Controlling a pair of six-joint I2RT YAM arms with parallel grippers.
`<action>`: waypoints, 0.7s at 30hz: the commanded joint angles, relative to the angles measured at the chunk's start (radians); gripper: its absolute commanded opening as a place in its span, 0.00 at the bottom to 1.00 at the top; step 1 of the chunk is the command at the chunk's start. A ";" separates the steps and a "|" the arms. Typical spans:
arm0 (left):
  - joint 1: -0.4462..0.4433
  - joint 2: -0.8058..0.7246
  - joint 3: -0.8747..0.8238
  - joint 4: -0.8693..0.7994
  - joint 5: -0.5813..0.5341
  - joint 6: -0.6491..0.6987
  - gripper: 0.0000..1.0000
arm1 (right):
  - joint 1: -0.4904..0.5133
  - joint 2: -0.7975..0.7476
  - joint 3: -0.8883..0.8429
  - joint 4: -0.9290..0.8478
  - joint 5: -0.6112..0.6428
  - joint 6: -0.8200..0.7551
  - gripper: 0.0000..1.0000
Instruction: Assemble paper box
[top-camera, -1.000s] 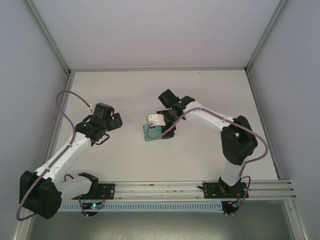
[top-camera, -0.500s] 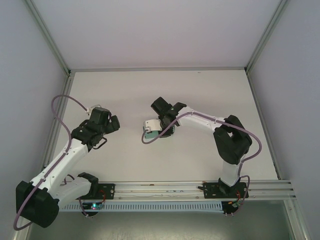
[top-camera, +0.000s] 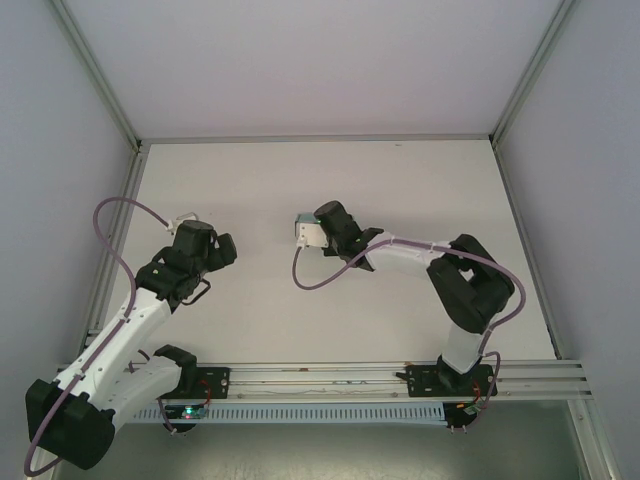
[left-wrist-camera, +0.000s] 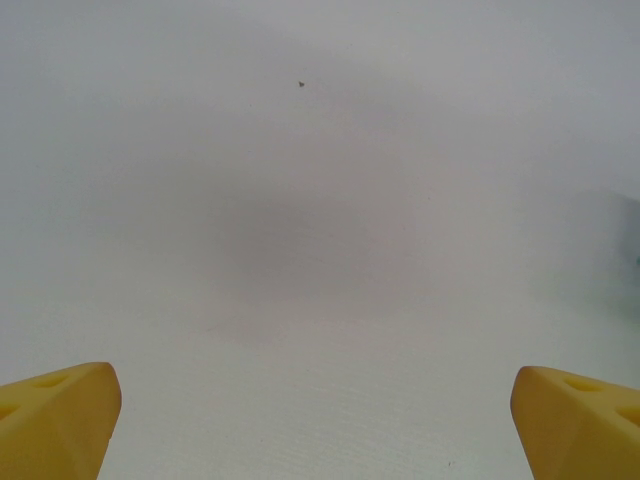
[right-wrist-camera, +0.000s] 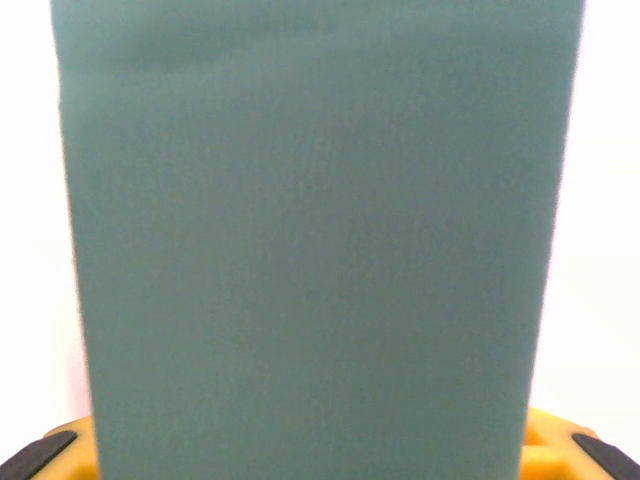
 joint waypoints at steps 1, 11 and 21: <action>0.014 -0.007 -0.014 0.000 -0.003 -0.013 1.00 | -0.017 0.045 -0.030 0.166 0.085 -0.020 0.45; 0.013 -0.006 0.003 -0.002 -0.001 0.010 1.00 | 0.023 -0.065 -0.089 -0.141 -0.028 0.073 0.98; 0.014 0.020 0.025 0.027 -0.023 0.057 1.00 | 0.041 -0.243 -0.001 -0.581 -0.279 0.222 0.98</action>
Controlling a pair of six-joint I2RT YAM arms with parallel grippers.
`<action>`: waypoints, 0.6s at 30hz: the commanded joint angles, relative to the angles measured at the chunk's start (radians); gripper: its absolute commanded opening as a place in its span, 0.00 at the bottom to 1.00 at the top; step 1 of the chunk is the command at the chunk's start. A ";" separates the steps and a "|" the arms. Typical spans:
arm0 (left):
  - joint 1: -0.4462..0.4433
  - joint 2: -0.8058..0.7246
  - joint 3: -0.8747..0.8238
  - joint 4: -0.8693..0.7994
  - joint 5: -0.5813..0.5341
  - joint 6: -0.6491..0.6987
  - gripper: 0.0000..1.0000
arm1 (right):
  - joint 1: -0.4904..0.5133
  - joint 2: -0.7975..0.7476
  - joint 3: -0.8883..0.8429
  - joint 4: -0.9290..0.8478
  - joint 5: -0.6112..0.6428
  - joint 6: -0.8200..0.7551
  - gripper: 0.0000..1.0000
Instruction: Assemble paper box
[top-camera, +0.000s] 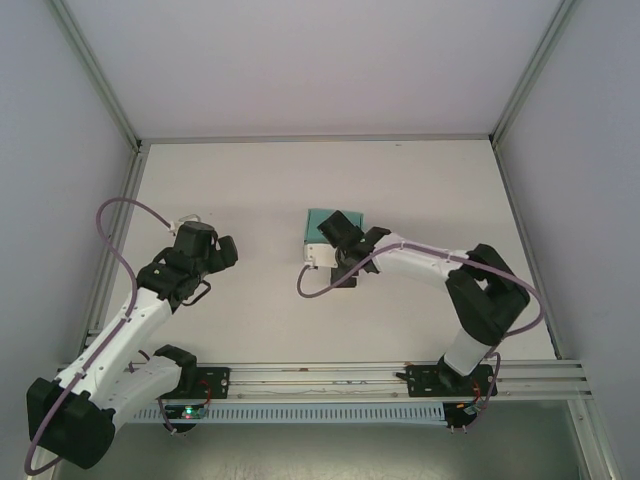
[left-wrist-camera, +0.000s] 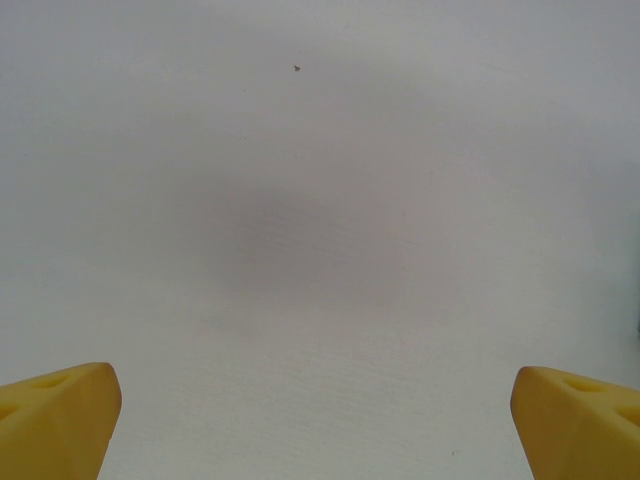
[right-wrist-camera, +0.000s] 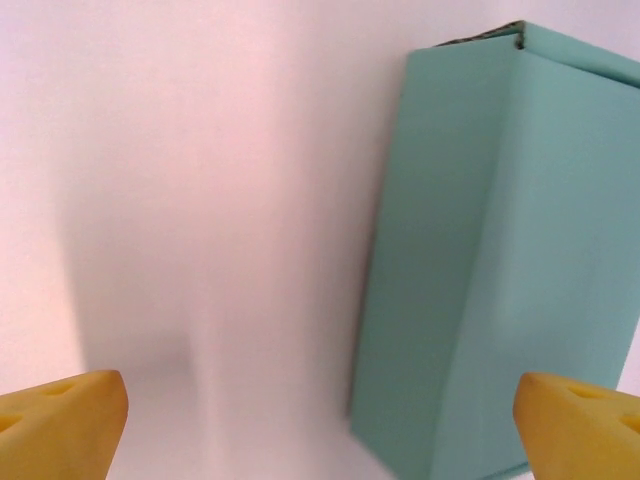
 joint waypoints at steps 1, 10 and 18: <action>0.014 0.016 0.031 0.042 -0.053 0.054 1.00 | -0.013 -0.144 -0.045 -0.036 -0.080 0.103 0.98; 0.131 0.138 -0.191 0.692 -0.280 0.364 1.00 | -0.485 -0.548 -0.480 0.714 -0.066 0.700 0.98; 0.206 0.375 -0.344 1.181 -0.179 0.495 1.00 | -0.677 -0.359 -0.682 1.125 -0.095 0.724 0.98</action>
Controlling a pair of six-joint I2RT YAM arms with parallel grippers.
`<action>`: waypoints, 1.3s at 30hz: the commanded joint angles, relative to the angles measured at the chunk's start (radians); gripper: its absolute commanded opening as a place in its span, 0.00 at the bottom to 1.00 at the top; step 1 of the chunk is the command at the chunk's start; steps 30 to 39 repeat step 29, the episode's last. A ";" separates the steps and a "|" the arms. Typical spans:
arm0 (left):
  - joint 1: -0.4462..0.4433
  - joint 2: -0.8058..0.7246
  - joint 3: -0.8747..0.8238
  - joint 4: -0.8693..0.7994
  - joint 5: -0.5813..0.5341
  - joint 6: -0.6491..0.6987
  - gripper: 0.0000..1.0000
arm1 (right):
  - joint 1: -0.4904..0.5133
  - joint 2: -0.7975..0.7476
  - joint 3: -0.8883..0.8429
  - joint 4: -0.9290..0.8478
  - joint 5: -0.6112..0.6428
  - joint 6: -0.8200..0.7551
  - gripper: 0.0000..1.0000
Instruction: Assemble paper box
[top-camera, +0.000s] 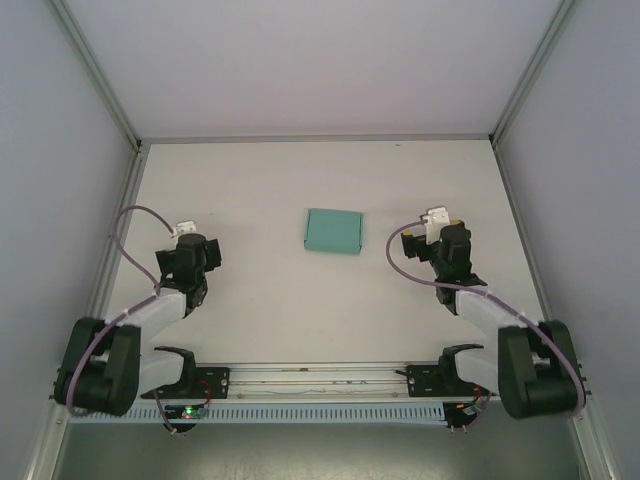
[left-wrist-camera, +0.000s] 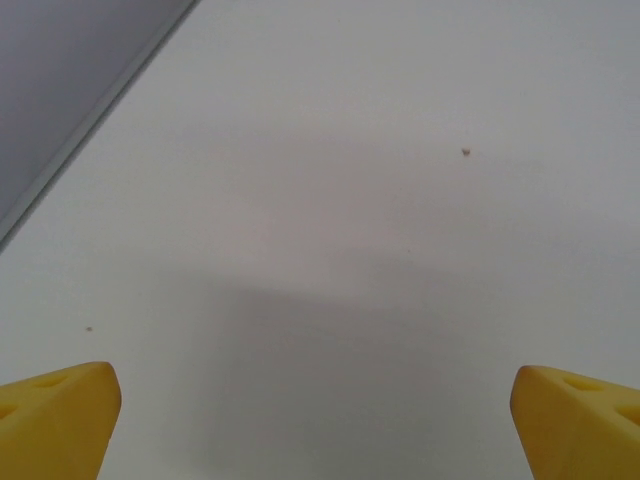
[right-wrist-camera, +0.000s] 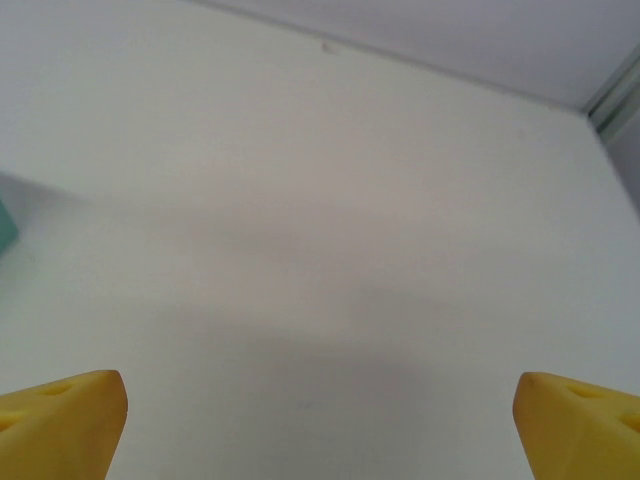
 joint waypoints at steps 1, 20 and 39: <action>0.013 0.072 0.050 0.222 0.023 0.086 1.00 | -0.015 0.117 0.009 0.256 -0.026 0.039 0.98; 0.091 0.331 0.023 0.607 0.227 0.104 1.00 | -0.094 0.286 -0.011 0.495 -0.040 0.194 0.98; 0.091 0.326 0.027 0.585 0.227 0.103 1.00 | -0.094 0.284 -0.008 0.487 -0.040 0.193 0.98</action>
